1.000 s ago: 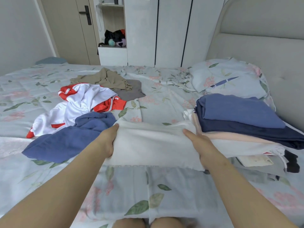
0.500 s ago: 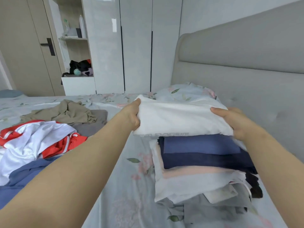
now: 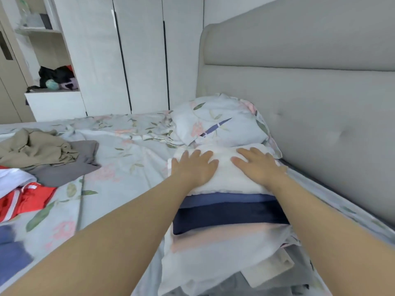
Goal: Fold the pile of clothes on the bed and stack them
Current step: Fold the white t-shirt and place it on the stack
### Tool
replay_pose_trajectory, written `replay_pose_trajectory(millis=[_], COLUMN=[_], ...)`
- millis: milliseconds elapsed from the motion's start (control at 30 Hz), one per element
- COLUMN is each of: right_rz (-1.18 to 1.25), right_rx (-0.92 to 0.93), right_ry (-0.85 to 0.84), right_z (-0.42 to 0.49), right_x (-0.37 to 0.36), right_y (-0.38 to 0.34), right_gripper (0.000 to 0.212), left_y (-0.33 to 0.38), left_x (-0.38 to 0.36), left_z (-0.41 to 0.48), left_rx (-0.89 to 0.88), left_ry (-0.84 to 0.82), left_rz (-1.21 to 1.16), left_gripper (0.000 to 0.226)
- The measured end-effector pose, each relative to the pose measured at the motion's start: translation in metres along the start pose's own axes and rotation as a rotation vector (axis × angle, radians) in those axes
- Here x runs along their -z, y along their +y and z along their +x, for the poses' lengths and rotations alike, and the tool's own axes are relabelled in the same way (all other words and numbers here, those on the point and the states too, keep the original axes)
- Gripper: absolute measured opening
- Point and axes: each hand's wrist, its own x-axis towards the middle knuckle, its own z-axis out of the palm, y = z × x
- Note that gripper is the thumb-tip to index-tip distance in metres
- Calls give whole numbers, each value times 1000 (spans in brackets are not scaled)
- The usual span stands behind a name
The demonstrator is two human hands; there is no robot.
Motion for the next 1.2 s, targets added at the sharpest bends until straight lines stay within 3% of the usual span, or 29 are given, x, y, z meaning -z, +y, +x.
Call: replay_pose_trajectory(millis=[100,267,600,700,900,1000,1200], right_rz=[44,62,-87,-75,-123,-34,42], right_rx=[19,9,-52,11,246,355,422], right_ry=[-32,7,60,59,71,-27,-399], right_z=[2,-8,-49,-75,-116,-135,-176], right_x=[-20,-34,-40,-51,-90,-126,-215], right_y=[10,17,-15,-41,-121,-167,-240], right_gripper=[74,60,61,58,49,46,52], left_y=[-19,-23,-39,-66,-165,-229,-332], left_x=[-27,-47,-43,-35,-41,-51,-60], left_z=[-2,-9,-41,-72,-156,-199,-278], left_rx=[79,47,48,19,138,205,488], left_ry=[-35,76,112,173,303,364,258], left_rz=[-94,-79,-129,-73,101,217,334], left_gripper=[52,50,48,48,53,53,55])
